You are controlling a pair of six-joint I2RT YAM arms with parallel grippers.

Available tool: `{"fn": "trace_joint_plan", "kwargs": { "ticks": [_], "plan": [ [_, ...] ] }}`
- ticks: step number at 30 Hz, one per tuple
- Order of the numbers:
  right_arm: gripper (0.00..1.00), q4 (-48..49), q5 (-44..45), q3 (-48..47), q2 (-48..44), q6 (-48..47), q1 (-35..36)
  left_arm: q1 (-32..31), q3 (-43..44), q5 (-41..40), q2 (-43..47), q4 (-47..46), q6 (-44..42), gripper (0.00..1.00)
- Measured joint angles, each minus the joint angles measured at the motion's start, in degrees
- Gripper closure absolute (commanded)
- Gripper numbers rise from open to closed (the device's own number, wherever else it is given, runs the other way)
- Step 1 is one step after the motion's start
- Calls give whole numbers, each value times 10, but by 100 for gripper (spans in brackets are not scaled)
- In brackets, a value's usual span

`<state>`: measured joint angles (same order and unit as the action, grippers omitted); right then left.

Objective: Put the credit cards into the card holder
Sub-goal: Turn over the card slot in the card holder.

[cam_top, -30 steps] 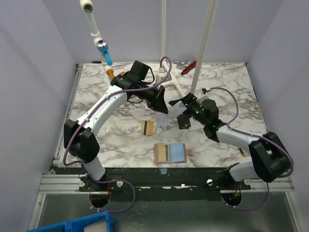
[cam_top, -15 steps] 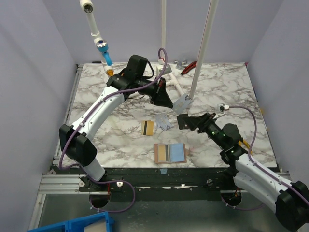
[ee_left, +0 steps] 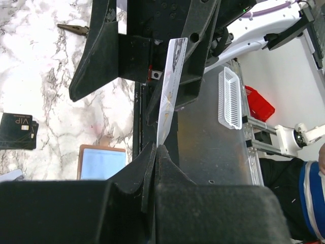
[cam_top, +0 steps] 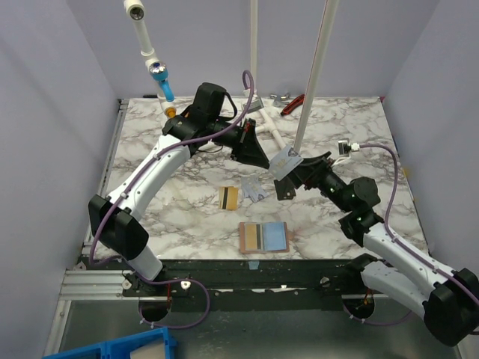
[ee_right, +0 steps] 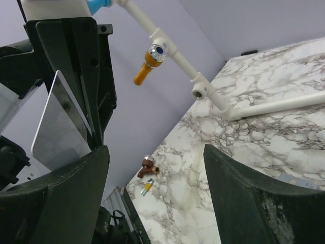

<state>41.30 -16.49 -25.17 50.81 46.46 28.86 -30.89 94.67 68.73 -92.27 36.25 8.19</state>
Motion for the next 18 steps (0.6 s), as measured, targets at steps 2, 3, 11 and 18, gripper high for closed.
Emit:
{"fn": "trace_joint_plan", "kwargs": {
  "ticks": [2, 3, 11, 18],
  "plan": [
    [23, 4, -16, -7, 10, 1, 0, 0, 0, 3, 2, -4, 6, 100],
    [23, 3, -23, -10, 12, 0, 0, 1, -1, 5, 2, -8, 12, 100],
    [25, -70, -29, -13, -21, -20, 0, 20, -19, 28, 3, -50, 58, 100],
    [24, -91, -115, -16, -28, -58, -8, 36, -43, 40, 17, -98, 100, 100]
  ]
}}
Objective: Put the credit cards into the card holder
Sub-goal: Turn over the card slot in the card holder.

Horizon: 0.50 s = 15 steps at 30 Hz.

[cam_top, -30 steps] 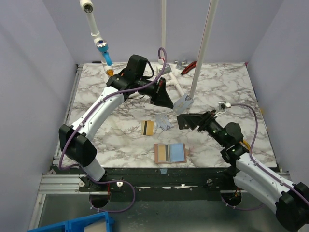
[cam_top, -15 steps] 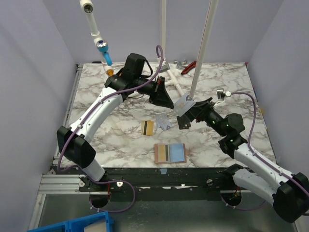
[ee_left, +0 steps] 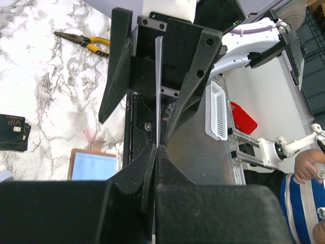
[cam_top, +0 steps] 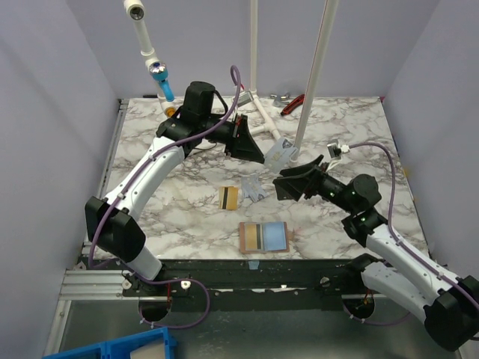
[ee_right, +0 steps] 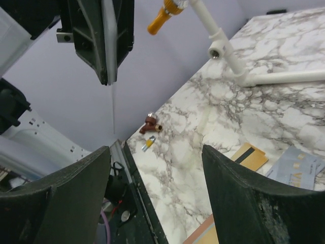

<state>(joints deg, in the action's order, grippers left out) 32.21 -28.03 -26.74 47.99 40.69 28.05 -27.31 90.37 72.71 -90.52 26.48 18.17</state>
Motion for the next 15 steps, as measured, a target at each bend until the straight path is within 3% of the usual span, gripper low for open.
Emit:
{"fn": "trace_joint_plan", "kwargs": {
  "ticks": [11, 15],
  "plan": [
    [25, 68, -75, -32, 57, 25, -8, 0, -28, 0, 6, -21, 14, 100],
    [35, 90, -67, -32, 57, 40, -20, 0, -36, 0, 13, -22, 14, 100]
  ]
}}
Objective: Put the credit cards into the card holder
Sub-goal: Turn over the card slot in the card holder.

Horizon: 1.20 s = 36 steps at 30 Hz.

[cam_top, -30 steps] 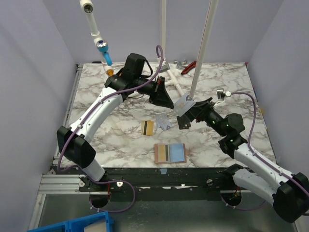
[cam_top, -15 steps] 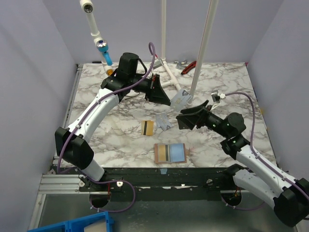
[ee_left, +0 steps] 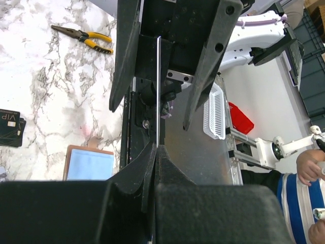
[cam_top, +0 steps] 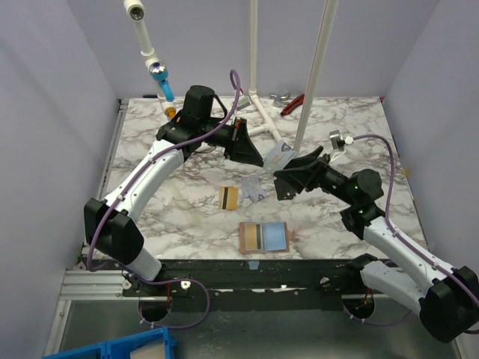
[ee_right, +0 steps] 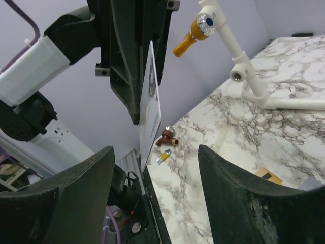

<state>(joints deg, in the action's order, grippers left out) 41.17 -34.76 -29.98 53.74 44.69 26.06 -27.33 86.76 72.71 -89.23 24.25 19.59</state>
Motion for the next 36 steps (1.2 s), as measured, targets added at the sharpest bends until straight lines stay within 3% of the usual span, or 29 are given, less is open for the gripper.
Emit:
{"fn": "trace_joint_plan", "kwargs": {
  "ticks": [5, 14, 18, 21, 27, 36],
  "plan": [
    [52, 17, 10, -12, 9, 25, -14, 0, -5, 0, 4, -3, 0, 100],
    [99, 85, 23, -14, 42, 95, -17, 0, -15, -2, 8, -9, 3, 100],
    [99, 85, 22, -16, 48, 109, -17, 1, -16, -13, 8, -8, 3, 69],
    [99, 0, 14, -52, 55, 91, -17, 1, -16, -38, 8, 12, -11, 57],
    [99, -272, 5, -168, 143, -13, -17, 2, -79, -127, 17, 54, -64, 55],
    [99, -513, 26, -51, 140, -88, -18, 3, -264, -221, 15, 85, -73, 54]
  ]
}}
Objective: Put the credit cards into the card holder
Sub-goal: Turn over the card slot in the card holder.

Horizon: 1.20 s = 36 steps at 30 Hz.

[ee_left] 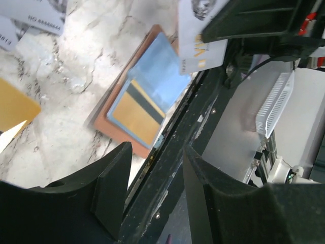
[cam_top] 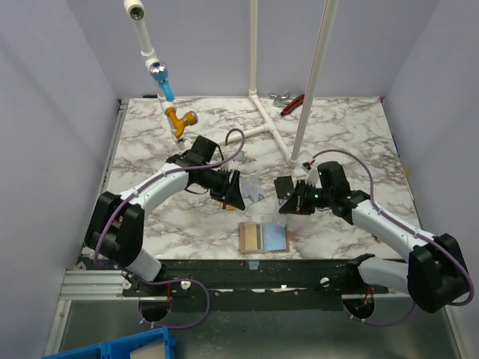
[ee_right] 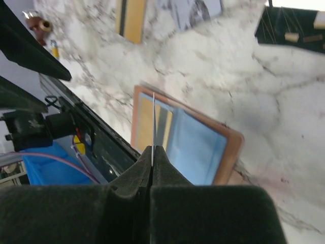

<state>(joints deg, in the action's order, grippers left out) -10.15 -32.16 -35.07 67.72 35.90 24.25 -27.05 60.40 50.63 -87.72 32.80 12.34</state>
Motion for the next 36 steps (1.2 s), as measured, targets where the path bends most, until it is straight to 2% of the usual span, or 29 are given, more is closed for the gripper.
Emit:
{"fn": "trace_joint_plan", "kwargs": {
  "ticks": [7, 16, 22, 29, 36],
  "plan": [
    [99, -61, 17, 31, -18, -9, 8, 0, -32, -45, -14, -2, -7, 53],
    [99, -92, 55, 62, -31, 16, 32, -25, -90, -50, -50, -21, -2, 51],
    [99, -92, 72, 97, -37, 45, 52, -42, -86, -59, -119, -27, 1, 50],
    [99, -78, 77, 114, -37, 68, 58, -58, -80, -58, -125, -25, 8, 49],
    [99, -45, 75, 121, -16, 84, 60, -85, -46, -39, -158, -14, 7, 56]
  ]
}}
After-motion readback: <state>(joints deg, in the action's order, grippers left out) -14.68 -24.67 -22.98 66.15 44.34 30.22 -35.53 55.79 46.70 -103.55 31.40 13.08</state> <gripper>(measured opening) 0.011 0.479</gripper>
